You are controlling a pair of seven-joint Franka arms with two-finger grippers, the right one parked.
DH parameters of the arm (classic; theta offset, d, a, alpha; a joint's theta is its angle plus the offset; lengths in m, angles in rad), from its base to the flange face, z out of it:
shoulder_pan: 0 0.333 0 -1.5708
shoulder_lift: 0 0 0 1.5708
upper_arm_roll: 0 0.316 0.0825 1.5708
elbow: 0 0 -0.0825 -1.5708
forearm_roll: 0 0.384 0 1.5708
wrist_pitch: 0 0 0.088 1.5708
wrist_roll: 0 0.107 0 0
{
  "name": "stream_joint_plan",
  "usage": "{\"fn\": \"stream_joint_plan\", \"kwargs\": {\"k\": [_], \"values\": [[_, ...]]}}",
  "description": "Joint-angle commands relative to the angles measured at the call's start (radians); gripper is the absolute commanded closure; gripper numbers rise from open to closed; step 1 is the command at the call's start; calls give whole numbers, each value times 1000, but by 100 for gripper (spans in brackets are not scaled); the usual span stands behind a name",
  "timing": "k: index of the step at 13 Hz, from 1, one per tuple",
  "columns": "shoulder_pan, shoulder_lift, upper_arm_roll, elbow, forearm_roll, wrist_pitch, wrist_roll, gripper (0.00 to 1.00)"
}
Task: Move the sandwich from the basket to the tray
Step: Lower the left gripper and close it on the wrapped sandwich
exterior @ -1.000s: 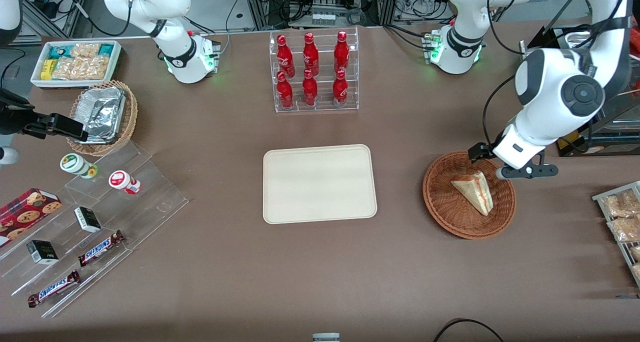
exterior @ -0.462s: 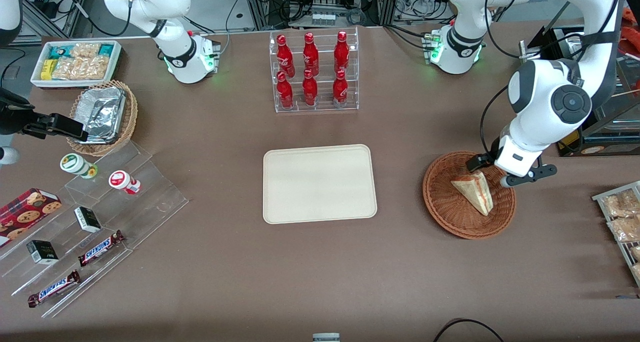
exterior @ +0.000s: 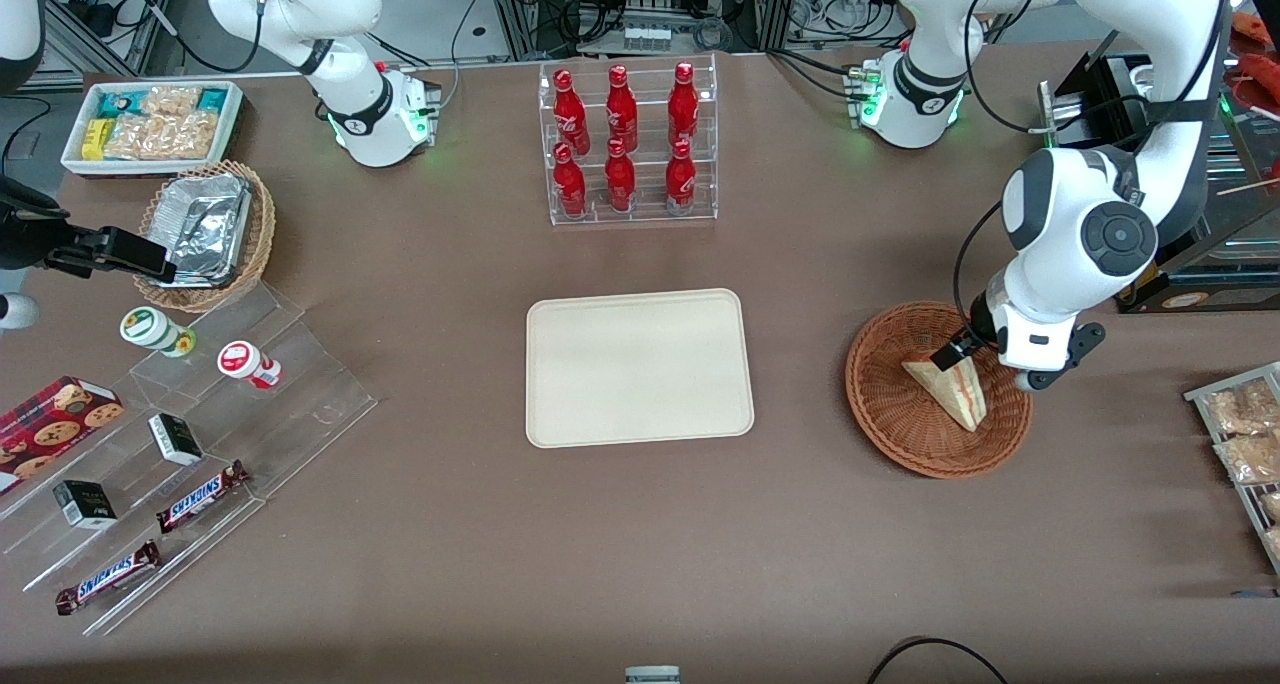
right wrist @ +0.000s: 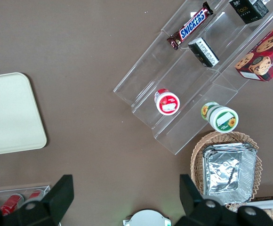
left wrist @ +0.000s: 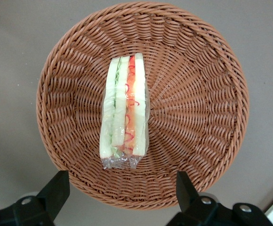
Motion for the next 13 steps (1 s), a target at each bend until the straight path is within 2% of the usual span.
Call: {"fn": "stream_joint_plan", "kwargs": {"k": [1,9,13], "values": [[4,37,3,18,-8,24,-18,0],[34,143,6,29,-3,118,-20,0],[47,156,4,23,-16,124,-27,0]]}}
